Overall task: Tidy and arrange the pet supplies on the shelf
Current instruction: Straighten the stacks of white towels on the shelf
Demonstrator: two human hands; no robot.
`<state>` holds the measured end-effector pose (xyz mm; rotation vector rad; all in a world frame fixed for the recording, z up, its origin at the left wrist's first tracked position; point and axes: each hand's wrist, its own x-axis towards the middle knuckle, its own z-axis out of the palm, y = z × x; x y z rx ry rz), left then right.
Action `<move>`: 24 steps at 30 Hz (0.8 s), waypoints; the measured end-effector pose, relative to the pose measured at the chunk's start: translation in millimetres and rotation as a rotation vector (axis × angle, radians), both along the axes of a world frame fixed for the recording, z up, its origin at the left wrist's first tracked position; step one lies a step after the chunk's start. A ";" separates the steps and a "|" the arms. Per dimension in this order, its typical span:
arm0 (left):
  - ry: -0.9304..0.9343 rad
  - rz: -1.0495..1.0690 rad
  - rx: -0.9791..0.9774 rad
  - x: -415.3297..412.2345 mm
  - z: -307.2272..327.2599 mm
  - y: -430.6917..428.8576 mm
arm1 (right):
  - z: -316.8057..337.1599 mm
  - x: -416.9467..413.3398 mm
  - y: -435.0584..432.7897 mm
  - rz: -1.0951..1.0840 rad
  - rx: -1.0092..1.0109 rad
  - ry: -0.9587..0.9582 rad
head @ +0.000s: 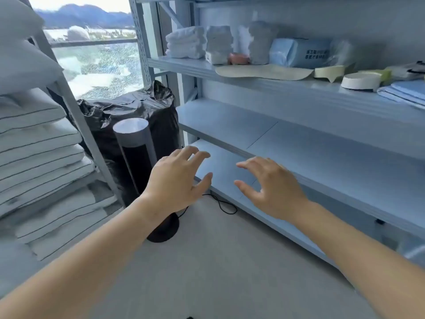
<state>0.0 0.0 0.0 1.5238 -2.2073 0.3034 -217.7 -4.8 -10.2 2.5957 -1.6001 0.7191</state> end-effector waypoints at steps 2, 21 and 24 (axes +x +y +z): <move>0.013 -0.006 0.015 -0.4 -4.8 -20.8 | -3.8 3.4 -19.6 0.000 0.000 -0.003; 0.106 0.166 0.003 123.1 -8.7 -272.7 | 3.4 135.6 -298.0 0.175 0.051 0.042; 0.086 0.164 0.046 128.3 -9.5 -307.6 | 5.0 142.1 -332.2 0.181 0.056 0.053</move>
